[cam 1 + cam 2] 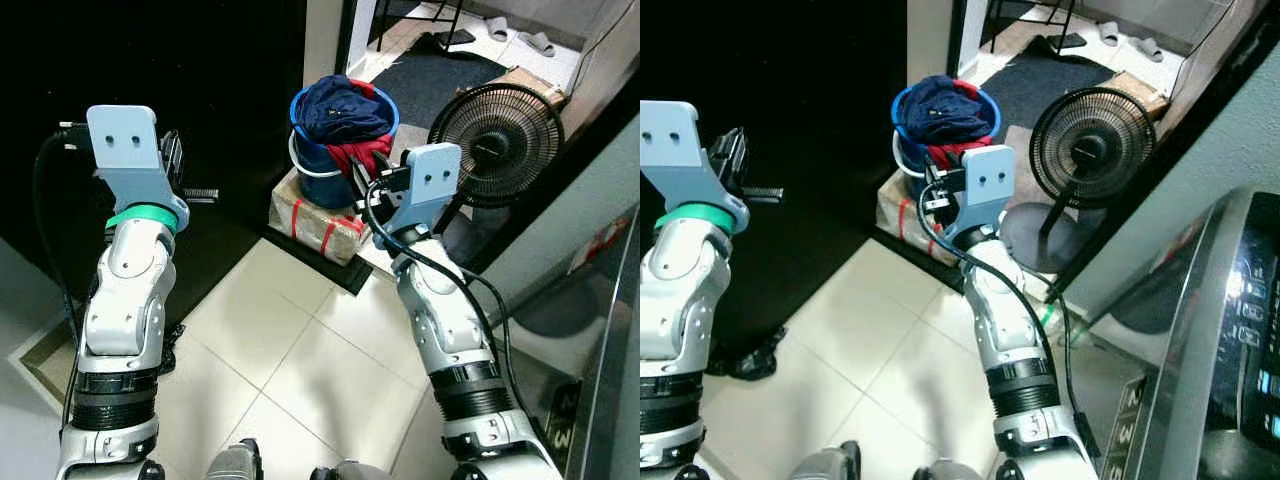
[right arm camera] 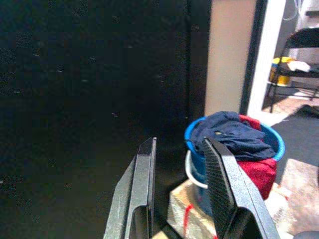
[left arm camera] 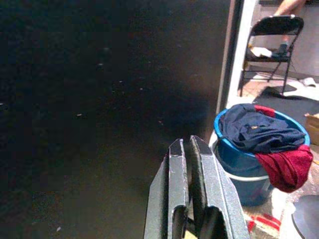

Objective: Clothes washing

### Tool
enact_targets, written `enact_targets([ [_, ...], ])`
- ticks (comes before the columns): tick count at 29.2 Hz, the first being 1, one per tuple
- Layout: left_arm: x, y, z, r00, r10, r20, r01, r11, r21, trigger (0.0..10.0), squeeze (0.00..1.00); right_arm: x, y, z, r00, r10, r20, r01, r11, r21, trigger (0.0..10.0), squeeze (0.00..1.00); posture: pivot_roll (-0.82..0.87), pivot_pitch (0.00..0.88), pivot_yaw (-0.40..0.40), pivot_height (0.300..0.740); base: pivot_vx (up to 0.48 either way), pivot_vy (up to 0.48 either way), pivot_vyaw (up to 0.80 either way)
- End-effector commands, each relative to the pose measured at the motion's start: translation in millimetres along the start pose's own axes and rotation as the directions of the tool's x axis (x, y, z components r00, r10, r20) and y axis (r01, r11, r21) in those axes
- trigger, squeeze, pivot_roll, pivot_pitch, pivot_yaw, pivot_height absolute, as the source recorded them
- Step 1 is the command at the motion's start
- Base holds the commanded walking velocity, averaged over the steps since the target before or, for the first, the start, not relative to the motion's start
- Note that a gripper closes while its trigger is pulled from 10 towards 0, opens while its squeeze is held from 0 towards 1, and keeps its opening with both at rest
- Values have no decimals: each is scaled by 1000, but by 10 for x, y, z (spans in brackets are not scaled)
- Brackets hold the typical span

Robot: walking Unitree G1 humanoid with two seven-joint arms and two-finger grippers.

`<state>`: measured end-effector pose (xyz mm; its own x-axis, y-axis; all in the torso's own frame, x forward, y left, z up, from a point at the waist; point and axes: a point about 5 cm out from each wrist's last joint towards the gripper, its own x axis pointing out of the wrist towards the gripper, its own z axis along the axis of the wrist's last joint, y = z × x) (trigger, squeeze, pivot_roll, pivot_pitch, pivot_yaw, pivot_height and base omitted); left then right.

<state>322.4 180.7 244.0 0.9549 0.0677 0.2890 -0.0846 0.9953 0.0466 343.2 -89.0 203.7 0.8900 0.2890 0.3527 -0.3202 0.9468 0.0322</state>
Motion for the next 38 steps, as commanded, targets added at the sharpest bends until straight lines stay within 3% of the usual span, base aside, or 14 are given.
enact_targets([
  [1,-1,-1,-21,1000,0,-1,0,1000,15,10000,0,-24,9,-25,1000,2,-5,-1,1000,20,10000,0,47,78,3,740,420,0,0],
  [9,0,5,-23,1000,1,-2,-1,1000,17,10000,0,-30,32,-39,1000,4,-10,-4,999,39,10000,0,50,77,1,740,420,0,0],
  [14,-3,2,-28,1000,3,-2,-3,1000,15,10000,0,-35,19,-56,1000,3,-23,-2,999,39,10000,0,49,75,-3,740,421,0,-750],
  [25,-32,3,-54,1000,4,-2,-4,1000,20,10000,0,-36,30,-71,999,16,-28,-16,1000,7,10000,0,55,61,-8,740,425,0,0],
  [30,-123,92,-201,999,5,-36,-2,996,84,10000,0,-64,63,-131,999,32,-43,-33,999,-30,10000,0,59,39,-3,740,432,0,0],
  [33,-207,33,-319,992,-108,-66,117,982,148,10000,0,-96,-236,-139,996,-83,-43,80,994,-74,10000,0,61,13,52,740,431,0,0],
  [38,-166,-92,-332,977,-200,-76,209,965,157,10000,0,-130,-395,-116,986,-165,-26,160,980,-121,10000,0,24,0,107,740,434,0,0],
])
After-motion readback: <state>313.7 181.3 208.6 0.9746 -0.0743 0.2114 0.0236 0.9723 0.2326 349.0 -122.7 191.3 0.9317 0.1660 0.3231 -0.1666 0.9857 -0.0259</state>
